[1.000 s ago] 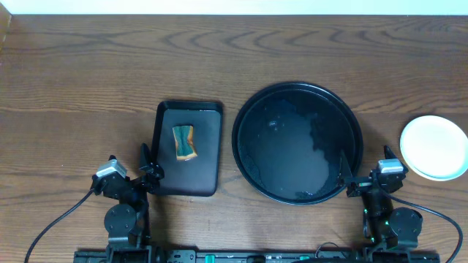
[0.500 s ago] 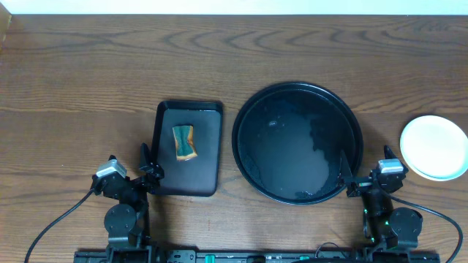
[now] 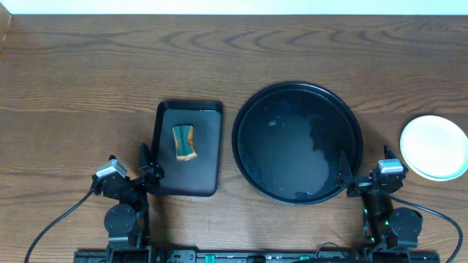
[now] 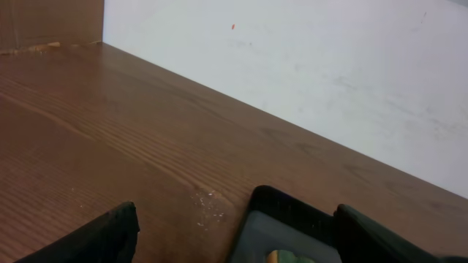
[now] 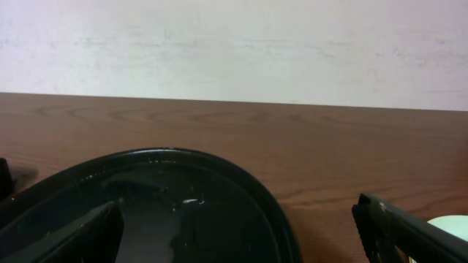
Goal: Clean dirty plates on tray and stack at the side
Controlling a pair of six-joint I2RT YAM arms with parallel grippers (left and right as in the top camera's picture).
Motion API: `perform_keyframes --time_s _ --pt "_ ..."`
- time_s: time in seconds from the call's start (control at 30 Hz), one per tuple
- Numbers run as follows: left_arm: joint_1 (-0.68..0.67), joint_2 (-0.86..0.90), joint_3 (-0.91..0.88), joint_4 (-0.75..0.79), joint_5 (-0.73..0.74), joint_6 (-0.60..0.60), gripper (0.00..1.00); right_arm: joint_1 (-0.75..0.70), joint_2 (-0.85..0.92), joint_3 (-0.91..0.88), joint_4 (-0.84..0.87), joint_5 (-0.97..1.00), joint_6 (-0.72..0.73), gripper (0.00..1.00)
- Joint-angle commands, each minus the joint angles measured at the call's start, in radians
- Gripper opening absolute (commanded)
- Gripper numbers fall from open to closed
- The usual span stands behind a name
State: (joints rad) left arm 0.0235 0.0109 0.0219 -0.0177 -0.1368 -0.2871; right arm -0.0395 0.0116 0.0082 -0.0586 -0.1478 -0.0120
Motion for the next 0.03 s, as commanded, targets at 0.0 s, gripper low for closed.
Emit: perform_keyframes --time_s 0.0 --pt "0.000 -0.006 -0.018 -0.038 -0.002 0.010 0.85 0.008 -0.005 -0.003 -0.002 0.005 -0.012 0.99"
